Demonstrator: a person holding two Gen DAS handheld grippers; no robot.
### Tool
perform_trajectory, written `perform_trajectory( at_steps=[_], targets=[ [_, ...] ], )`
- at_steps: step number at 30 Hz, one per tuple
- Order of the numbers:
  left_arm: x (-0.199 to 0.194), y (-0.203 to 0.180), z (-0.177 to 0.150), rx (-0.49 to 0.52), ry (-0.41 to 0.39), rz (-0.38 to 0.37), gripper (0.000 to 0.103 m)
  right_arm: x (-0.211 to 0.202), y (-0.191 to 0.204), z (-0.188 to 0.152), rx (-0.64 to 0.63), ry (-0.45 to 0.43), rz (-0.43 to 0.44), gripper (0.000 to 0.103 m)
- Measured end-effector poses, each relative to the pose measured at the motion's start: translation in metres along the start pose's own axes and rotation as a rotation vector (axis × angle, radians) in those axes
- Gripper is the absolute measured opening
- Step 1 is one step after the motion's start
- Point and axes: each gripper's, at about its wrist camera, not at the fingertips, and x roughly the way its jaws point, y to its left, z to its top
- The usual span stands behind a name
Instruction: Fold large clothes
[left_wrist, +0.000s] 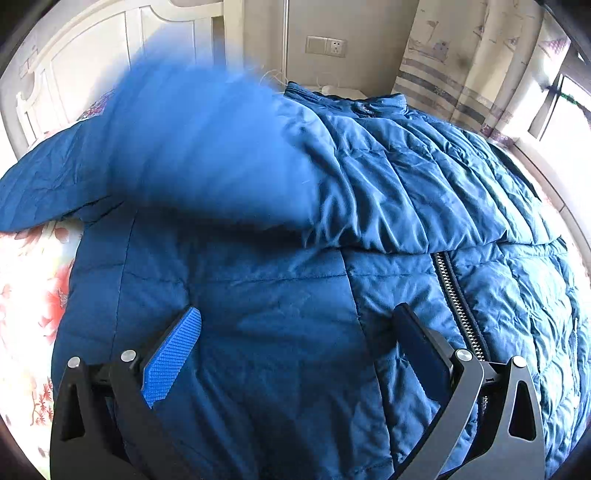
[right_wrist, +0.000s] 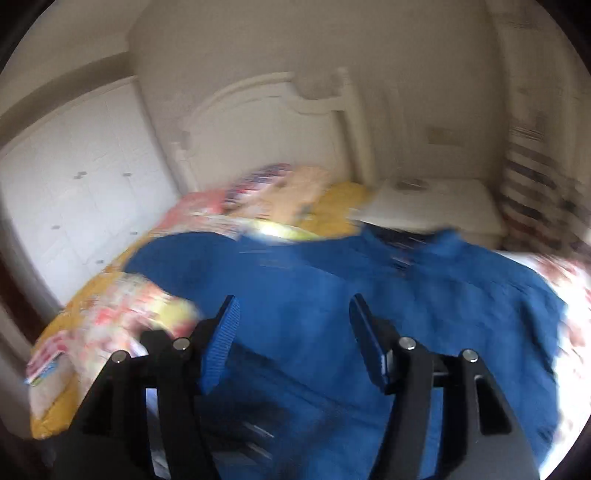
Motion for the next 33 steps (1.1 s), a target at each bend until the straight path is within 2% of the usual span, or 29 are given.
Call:
perform_trajectory(
  at_steps=[4, 5, 7, 10, 13, 16, 17, 19, 20, 22, 23, 25, 26, 27, 29, 30, 31, 33],
  targets=[
    [-0.001, 0.003, -0.001, -0.001, -0.002, -0.008, 0.099, -0.033, -0.084, -0.039, 0.037, 0.05, -0.252, 0.061],
    [-0.002, 0.004, -0.001, -0.001, 0.001, -0.024, 0.099, -0.039, -0.098, -0.049, 0.044, 0.067, -0.281, 0.061],
    [-0.007, 0.006, -0.002, -0.007, 0.002, -0.068, 0.099, -0.036, -0.12, -0.066, 0.057, 0.097, -0.299, 0.061],
    [-0.014, 0.022, -0.001, -0.099, -0.003, -0.165, 0.099, -0.033, -0.135, -0.087, 0.038, 0.128, -0.289, 0.061],
    [-0.01, 0.046, 0.008, -0.267, -0.005, -0.209, 0.099, -0.029, -0.135, -0.099, -0.002, 0.131, -0.283, 0.061],
    [-0.001, 0.069, 0.022, -0.444, -0.028, -0.263, 0.096, -0.018, -0.126, -0.105, -0.094, 0.149, -0.327, 0.061],
    [0.004, 0.073, 0.028, -0.491, -0.026, -0.257, 0.093, -0.018, -0.121, -0.104, -0.124, 0.157, -0.347, 0.061],
    [0.012, 0.074, 0.041, -0.531, -0.018, -0.214, 0.075, -0.011, -0.111, -0.104, -0.219, 0.171, -0.417, 0.062],
    [0.017, 0.072, 0.047, -0.535, -0.002, -0.181, 0.072, -0.007, -0.107, -0.102, -0.265, 0.178, -0.452, 0.064],
    [0.025, 0.06, 0.061, -0.525, 0.029, -0.121, 0.049, 0.005, -0.097, -0.104, -0.374, 0.199, -0.505, 0.065],
    [0.025, 0.057, 0.063, -0.526, 0.031, -0.101, 0.042, 0.009, -0.093, -0.105, -0.414, 0.205, -0.518, 0.065],
    [0.023, 0.047, 0.067, -0.53, 0.021, -0.101, 0.026, 0.014, -0.083, -0.113, -0.512, 0.189, -0.552, 0.065],
    [0.02, 0.043, 0.068, -0.526, 0.008, -0.097, 0.024, 0.015, -0.08, -0.116, -0.545, 0.177, -0.561, 0.065],
    [0.017, 0.04, 0.068, -0.519, -0.002, -0.081, 0.022, 0.014, -0.078, -0.117, -0.56, 0.168, -0.563, 0.061],
    [0.009, 0.03, 0.065, -0.504, -0.023, -0.053, 0.021, 0.011, -0.078, -0.117, -0.557, 0.166, -0.561, 0.024],
    [0.004, 0.031, 0.061, -0.506, -0.025, -0.052, 0.021, 0.009, -0.078, -0.117, -0.547, 0.166, -0.565, 0.012],
    [0.0, 0.029, 0.059, -0.508, -0.028, -0.045, 0.021, 0.005, -0.08, -0.116, -0.536, 0.156, -0.581, 0.006],
    [-0.008, 0.023, 0.053, -0.504, -0.038, -0.017, 0.021, -0.004, -0.083, -0.116, -0.492, 0.144, -0.578, 0.003]
  ],
)
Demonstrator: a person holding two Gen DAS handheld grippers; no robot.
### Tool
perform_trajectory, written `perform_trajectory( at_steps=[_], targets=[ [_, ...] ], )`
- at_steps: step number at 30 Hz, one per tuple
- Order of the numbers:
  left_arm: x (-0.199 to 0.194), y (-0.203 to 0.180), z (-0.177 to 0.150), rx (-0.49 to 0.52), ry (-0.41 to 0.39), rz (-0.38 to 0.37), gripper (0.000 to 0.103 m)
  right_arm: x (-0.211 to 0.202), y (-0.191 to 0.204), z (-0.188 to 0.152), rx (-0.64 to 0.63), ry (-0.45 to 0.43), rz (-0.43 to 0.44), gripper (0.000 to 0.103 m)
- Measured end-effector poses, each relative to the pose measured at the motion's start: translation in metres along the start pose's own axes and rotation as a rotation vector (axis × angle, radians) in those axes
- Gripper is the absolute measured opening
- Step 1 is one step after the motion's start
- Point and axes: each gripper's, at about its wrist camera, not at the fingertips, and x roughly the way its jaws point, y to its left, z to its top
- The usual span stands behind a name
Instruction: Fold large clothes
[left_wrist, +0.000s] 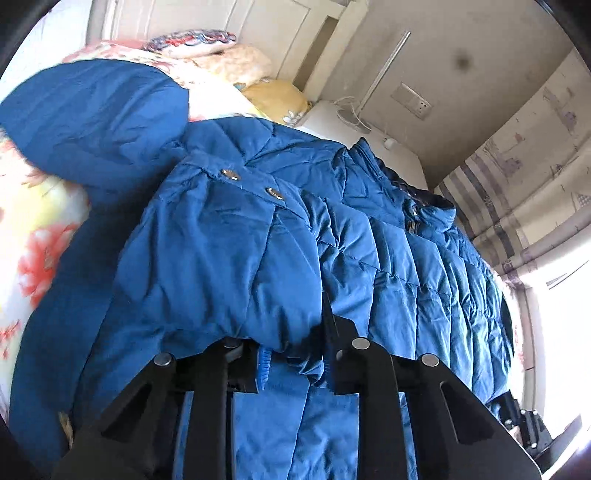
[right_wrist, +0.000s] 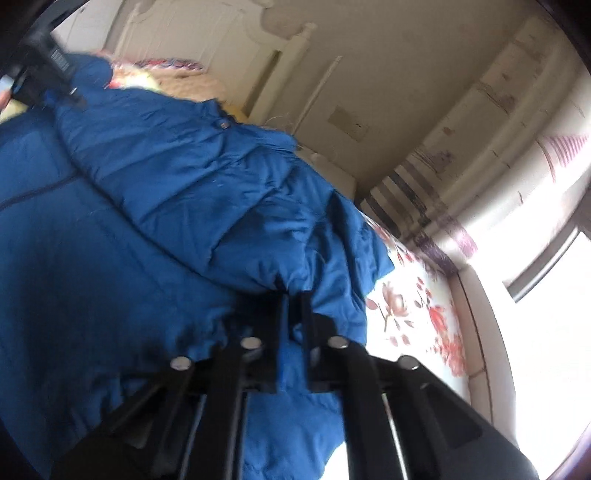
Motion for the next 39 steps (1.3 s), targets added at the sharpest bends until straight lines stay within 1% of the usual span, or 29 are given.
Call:
perform_trajectory(
  at_steps=[5, 8, 9, 10, 11, 12, 13, 14, 15, 16, 17, 18, 19, 20, 21, 22, 23, 24, 25, 26, 27, 29, 31, 33, 36, 37, 39],
  targets=[
    [0.002, 0.006, -0.019, 0.047, 0.035, 0.015, 0.021, 0.001, -0.017, -0.009, 0.066, 0.055, -0.001, 0.002],
    [0.004, 0.013, -0.017, 0.058, 0.038, -0.01, 0.022, 0.0, -0.023, -0.013, 0.085, 0.054, 0.047, 0.001],
    [0.006, 0.014, -0.015, 0.07, 0.041, -0.012, 0.022, -0.001, -0.022, -0.014, 0.082, 0.065, 0.084, 0.002],
    [0.007, 0.014, -0.013, 0.086, 0.047, -0.011, 0.022, -0.003, -0.023, -0.016, 0.083, 0.066, 0.103, 0.003],
    [0.008, 0.014, -0.012, 0.091, 0.051, -0.011, 0.022, -0.006, -0.027, -0.017, 0.104, 0.06, 0.131, 0.007],
    [0.006, 0.013, -0.011, 0.09, 0.057, -0.013, 0.023, -0.008, -0.036, -0.019, 0.157, 0.056, 0.189, 0.023],
    [0.004, 0.011, -0.01, 0.088, 0.057, -0.01, 0.028, -0.01, -0.049, -0.021, 0.236, 0.044, 0.257, 0.037],
    [-0.004, 0.011, -0.01, 0.082, 0.035, 0.02, 0.033, -0.011, -0.062, -0.022, 0.296, 0.029, 0.293, 0.052],
    [-0.016, 0.011, -0.011, 0.064, -0.024, 0.081, 0.039, -0.012, -0.074, -0.022, 0.354, 0.013, 0.312, 0.054],
    [-0.032, 0.01, -0.012, 0.041, -0.097, 0.154, 0.041, -0.013, -0.085, -0.021, 0.395, 0.004, 0.313, 0.054],
    [-0.043, 0.005, -0.014, 0.03, -0.157, 0.213, 0.046, -0.013, -0.097, -0.018, 0.426, -0.007, 0.3, 0.054],
    [-0.056, -0.003, -0.015, 0.039, -0.23, 0.272, 0.051, -0.012, -0.105, -0.013, 0.437, -0.018, 0.276, 0.054],
    [-0.066, -0.016, -0.015, 0.088, -0.298, 0.327, 0.052, -0.012, -0.11, -0.006, 0.442, -0.03, 0.259, 0.054],
    [-0.07, -0.026, -0.014, 0.137, -0.328, 0.358, 0.066, -0.009, -0.114, 0.004, 0.449, -0.044, 0.257, 0.054],
    [-0.07, -0.039, -0.012, 0.2, -0.339, 0.364, 0.089, -0.005, -0.116, 0.014, 0.453, -0.053, 0.266, 0.054],
    [-0.067, -0.049, -0.01, 0.251, -0.325, 0.337, 0.094, 0.001, -0.114, 0.028, 0.451, -0.058, 0.278, 0.054],
    [-0.06, -0.059, -0.009, 0.294, -0.274, 0.276, 0.094, 0.007, -0.111, 0.036, 0.445, -0.059, 0.284, 0.054],
    [-0.056, -0.063, -0.01, 0.309, -0.241, 0.253, 0.094, 0.013, -0.105, 0.045, 0.432, -0.057, 0.289, 0.054],
    [-0.054, -0.067, -0.013, 0.323, -0.23, 0.229, 0.094, 0.025, -0.093, 0.055, 0.397, -0.038, 0.295, 0.054],
    [-0.055, -0.068, -0.016, 0.331, -0.24, 0.215, 0.094, 0.035, -0.082, 0.059, 0.37, -0.003, 0.299, 0.054],
    [-0.057, -0.068, -0.017, 0.341, -0.254, 0.206, 0.094, 0.049, -0.069, 0.059, 0.329, 0.056, 0.285, 0.054],
    [-0.055, -0.058, -0.015, 0.347, -0.253, 0.204, 0.094, 0.076, -0.048, 0.051, 0.236, 0.157, 0.232, 0.056],
    [-0.051, -0.043, -0.01, 0.336, -0.22, 0.193, 0.094, 0.083, -0.053, 0.04, 0.281, 0.162, 0.262, 0.057],
    [-0.042, -0.028, -0.003, 0.328, -0.196, 0.205, 0.094, 0.083, -0.066, 0.037, 0.319, 0.195, 0.284, 0.057],
    [-0.022, -0.016, 0.008, 0.354, -0.158, 0.223, 0.094, 0.085, -0.082, 0.032, 0.387, 0.193, 0.359, 0.056],
    [-0.016, -0.015, 0.01, 0.365, -0.148, 0.226, 0.094, 0.083, -0.089, 0.034, 0.41, 0.18, 0.362, 0.055],
    [0.002, -0.015, 0.014, 0.405, -0.129, 0.238, 0.094, 0.079, -0.101, 0.043, 0.449, 0.148, 0.327, 0.055]
  ],
)
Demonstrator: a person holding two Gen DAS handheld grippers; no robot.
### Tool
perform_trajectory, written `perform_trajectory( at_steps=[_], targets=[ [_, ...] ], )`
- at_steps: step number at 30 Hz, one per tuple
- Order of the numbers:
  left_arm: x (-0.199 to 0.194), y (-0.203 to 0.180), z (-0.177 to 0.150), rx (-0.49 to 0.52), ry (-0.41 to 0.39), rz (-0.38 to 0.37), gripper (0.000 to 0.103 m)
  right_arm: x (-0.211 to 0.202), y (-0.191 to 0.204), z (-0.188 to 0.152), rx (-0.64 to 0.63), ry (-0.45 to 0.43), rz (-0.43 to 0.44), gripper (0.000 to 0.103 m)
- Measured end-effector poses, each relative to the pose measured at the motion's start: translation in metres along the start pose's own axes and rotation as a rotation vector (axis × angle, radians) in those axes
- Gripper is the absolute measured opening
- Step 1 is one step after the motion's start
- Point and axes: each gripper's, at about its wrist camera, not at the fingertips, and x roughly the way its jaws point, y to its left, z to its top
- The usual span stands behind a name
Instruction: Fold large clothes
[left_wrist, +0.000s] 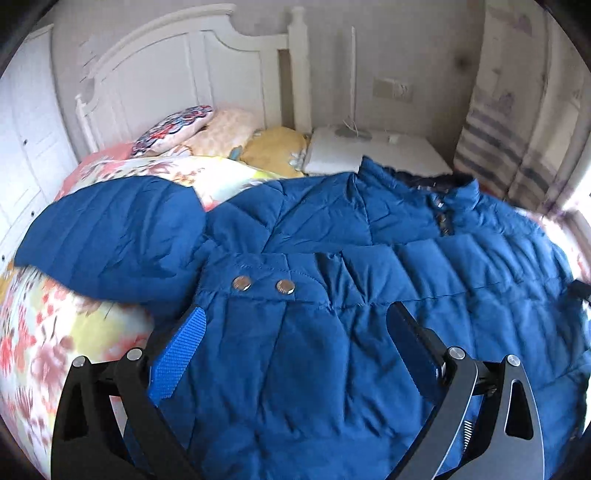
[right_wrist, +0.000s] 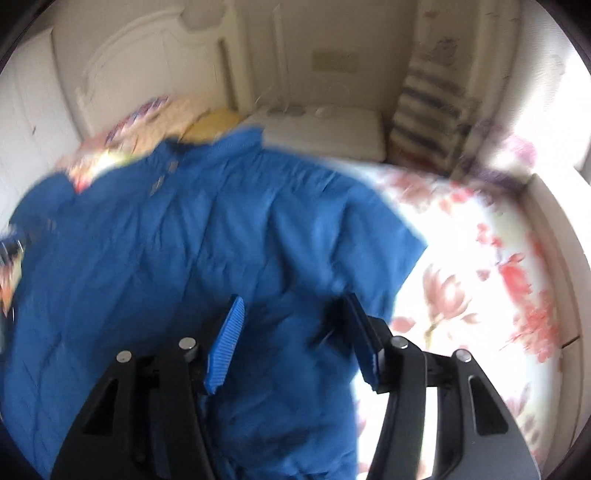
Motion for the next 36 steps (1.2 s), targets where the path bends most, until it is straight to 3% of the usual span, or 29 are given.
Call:
perform_trajectory(
  at_steps=[2, 5, 7, 9, 11, 16, 18, 19, 22, 24, 25, 27, 29, 32, 36],
  targets=[
    [0.021, -0.004, 0.0, 0.036, 0.033, 0.007, 0.095, -0.003, -0.003, 0.018, 0.043, -0.046, -0.012, 0.055],
    [0.049, -0.008, -0.007, 0.063, 0.068, 0.01, 0.098, 0.016, 0.009, 0.036, 0.032, -0.055, 0.089, 0.051],
    [0.049, -0.009, -0.009, 0.067, 0.058, 0.01, 0.098, 0.051, 0.014, 0.037, -0.029, 0.055, -0.018, 0.05],
    [0.048, -0.009, -0.01, 0.068, 0.048, 0.0, 0.098, 0.06, 0.006, 0.037, 0.013, 0.074, 0.005, 0.049],
    [0.048, -0.008, -0.01, 0.06, 0.047, -0.008, 0.098, 0.053, 0.001, 0.041, 0.052, 0.097, -0.024, 0.045],
    [0.047, -0.012, -0.01, 0.076, 0.041, 0.017, 0.098, 0.031, 0.006, 0.062, 0.056, -0.003, -0.108, 0.052],
    [0.045, -0.014, -0.01, 0.08, 0.038, 0.021, 0.098, 0.048, 0.003, 0.061, 0.033, 0.051, -0.177, 0.053],
    [0.045, -0.014, -0.01, 0.078, 0.036, 0.017, 0.098, 0.069, -0.003, 0.054, 0.024, 0.119, -0.202, 0.06],
    [0.045, -0.011, -0.01, 0.066, 0.041, -0.001, 0.098, 0.067, -0.016, 0.052, 0.123, 0.106, -0.155, 0.061],
    [0.046, -0.009, -0.01, 0.06, 0.042, -0.009, 0.098, 0.048, 0.0, 0.054, 0.106, 0.098, -0.28, 0.059],
    [0.046, -0.009, -0.01, 0.06, 0.045, -0.011, 0.098, 0.033, 0.015, 0.054, 0.076, 0.053, -0.298, 0.059],
    [0.047, -0.009, -0.009, 0.06, 0.047, -0.013, 0.098, 0.009, 0.044, 0.044, 0.04, -0.021, -0.247, 0.062],
    [0.047, -0.009, -0.01, 0.058, 0.047, -0.015, 0.098, -0.002, 0.081, 0.026, -0.028, -0.038, -0.169, 0.072],
    [0.046, -0.008, -0.01, 0.058, 0.045, -0.019, 0.098, 0.024, 0.114, -0.006, -0.113, 0.074, -0.128, 0.076],
    [0.047, -0.007, -0.01, 0.053, 0.045, -0.025, 0.098, 0.024, 0.107, -0.006, -0.018, 0.104, -0.15, 0.079]
  ],
)
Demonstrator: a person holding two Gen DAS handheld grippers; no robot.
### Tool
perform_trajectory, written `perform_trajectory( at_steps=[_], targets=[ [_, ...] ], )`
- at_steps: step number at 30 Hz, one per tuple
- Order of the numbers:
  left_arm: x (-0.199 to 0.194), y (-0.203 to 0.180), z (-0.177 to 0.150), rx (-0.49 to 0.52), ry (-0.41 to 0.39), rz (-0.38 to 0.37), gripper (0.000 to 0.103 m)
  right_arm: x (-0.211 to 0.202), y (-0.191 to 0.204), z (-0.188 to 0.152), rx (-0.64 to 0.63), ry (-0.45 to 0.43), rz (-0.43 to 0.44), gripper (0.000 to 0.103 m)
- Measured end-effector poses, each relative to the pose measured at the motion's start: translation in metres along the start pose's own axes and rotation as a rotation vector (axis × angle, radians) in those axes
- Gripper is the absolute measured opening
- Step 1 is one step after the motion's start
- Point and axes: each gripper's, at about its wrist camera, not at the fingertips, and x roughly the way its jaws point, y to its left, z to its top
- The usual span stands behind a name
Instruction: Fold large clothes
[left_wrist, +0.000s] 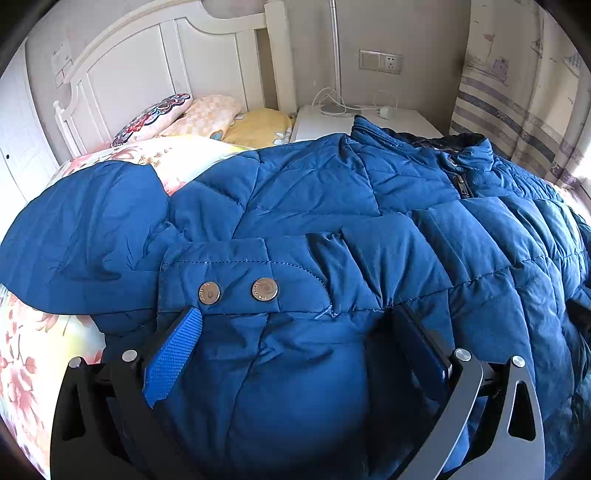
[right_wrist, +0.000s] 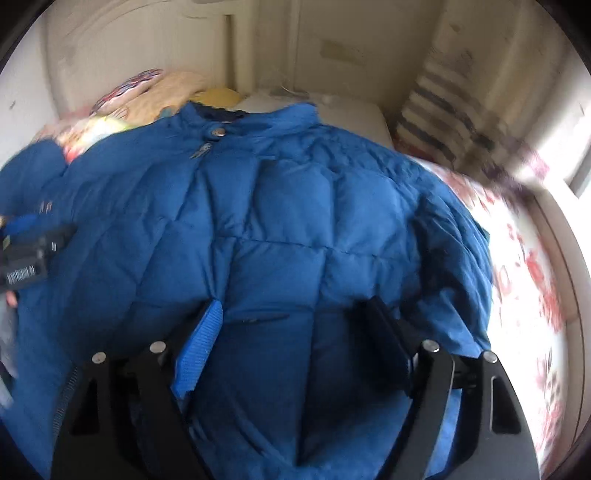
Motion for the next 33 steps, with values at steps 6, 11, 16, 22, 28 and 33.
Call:
perform_trajectory(
  at_steps=[6, 11, 16, 22, 28, 33],
  targets=[
    [0.0, 0.0, 0.0, 0.001, 0.0, 0.0, 0.098, -0.047, 0.01, -0.014, 0.05, -0.093, -0.019, 0.086],
    [0.001, 0.002, 0.0, -0.008, 0.0, -0.016, 0.098, -0.024, 0.006, -0.041, 0.068, -0.05, 0.013, 0.096],
    [0.002, 0.005, -0.001, -0.009, 0.011, -0.032, 0.098, -0.051, 0.019, -0.047, 0.102, -0.069, -0.051, 0.096],
    [-0.014, 0.031, 0.001, -0.116, 0.013, -0.173, 0.095, -0.051, 0.063, -0.075, -0.095, -0.051, -0.036, 0.099],
    [-0.084, 0.211, -0.019, -0.663, -0.244, -0.382, 0.095, -0.045, 0.052, -0.076, -0.035, -0.053, -0.014, 0.1],
    [-0.078, 0.359, -0.049, -0.959, -0.262, -0.202, 0.094, -0.044, 0.054, -0.077, -0.031, -0.049, 0.005, 0.1]
  ],
)
